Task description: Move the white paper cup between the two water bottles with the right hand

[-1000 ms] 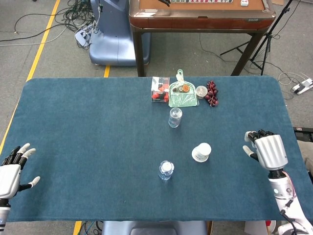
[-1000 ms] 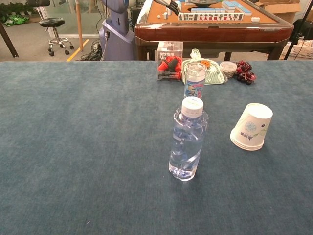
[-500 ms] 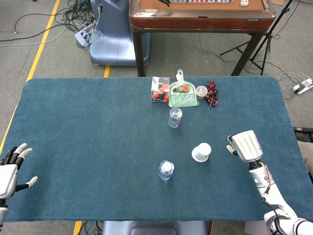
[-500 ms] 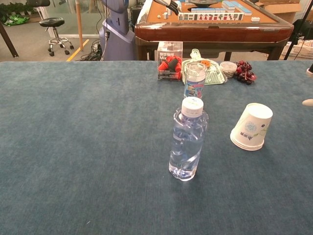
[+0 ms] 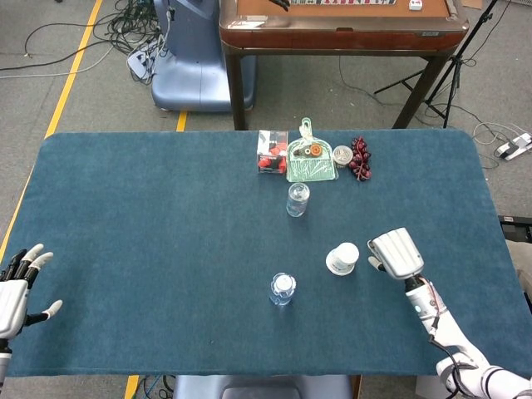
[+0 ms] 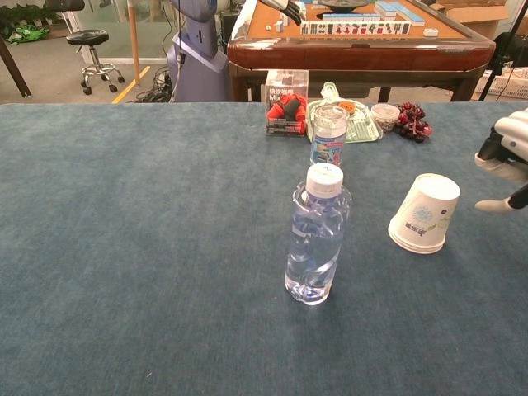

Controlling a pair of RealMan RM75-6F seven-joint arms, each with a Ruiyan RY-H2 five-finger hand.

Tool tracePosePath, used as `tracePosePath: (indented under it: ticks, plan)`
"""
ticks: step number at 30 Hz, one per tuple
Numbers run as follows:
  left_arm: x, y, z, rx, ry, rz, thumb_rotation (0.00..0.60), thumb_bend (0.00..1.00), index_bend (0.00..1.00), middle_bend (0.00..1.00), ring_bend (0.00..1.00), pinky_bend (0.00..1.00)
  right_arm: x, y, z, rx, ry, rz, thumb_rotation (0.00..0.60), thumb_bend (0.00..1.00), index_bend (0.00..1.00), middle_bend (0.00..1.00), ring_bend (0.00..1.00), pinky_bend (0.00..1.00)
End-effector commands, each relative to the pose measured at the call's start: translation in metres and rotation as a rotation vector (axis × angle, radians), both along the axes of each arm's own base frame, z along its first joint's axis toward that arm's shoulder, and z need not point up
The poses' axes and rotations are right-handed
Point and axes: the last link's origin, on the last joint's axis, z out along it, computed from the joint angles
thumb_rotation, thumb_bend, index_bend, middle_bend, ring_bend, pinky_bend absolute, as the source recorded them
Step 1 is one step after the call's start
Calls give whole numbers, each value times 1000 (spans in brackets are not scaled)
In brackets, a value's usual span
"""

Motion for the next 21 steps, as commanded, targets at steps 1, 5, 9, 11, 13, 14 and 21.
tracePosePath:
  ticks: [1, 5, 9, 11, 13, 14, 21]
  plan:
    - [0, 0, 0, 0, 0, 2, 600, 201, 163, 0, 0, 202, 3, -1, -6, 16, -5, 6, 600, 0, 1000, 1000, 1000, 1000]
    - [-1, 0, 2, 4, -1, 6, 600, 201, 163, 0, 0, 202, 7, -1, -14, 36, -11, 16, 600, 0, 1000, 1000, 1000, 1000]
    - [-1, 0, 3, 9, 1, 8, 600, 201, 163, 0, 0, 202, 12, -3, -20, 43, -18, 27, 600, 0, 1000, 1000, 1000, 1000]
    - [-1, 0, 4, 12, 0, 9, 600, 201, 164, 0, 0, 202, 15, -4, -23, 46, -24, 35, 600, 0, 1000, 1000, 1000, 1000]
    - [-1, -1, 4, 13, -1, 9, 600, 201, 165, 0, 0, 203, 17, -5, -25, 47, -26, 42, 600, 0, 1000, 1000, 1000, 1000]
    - [-1, -1, 4, 13, -2, 9, 600, 201, 165, 0, 0, 203, 19, -6, -26, 47, -28, 46, 600, 0, 1000, 1000, 1000, 1000]
    - [-2, -1, 4, 10, -2, 13, 600, 201, 165, 0, 0, 202, 27, -13, -32, 43, -33, 70, 600, 0, 1000, 1000, 1000, 1000]
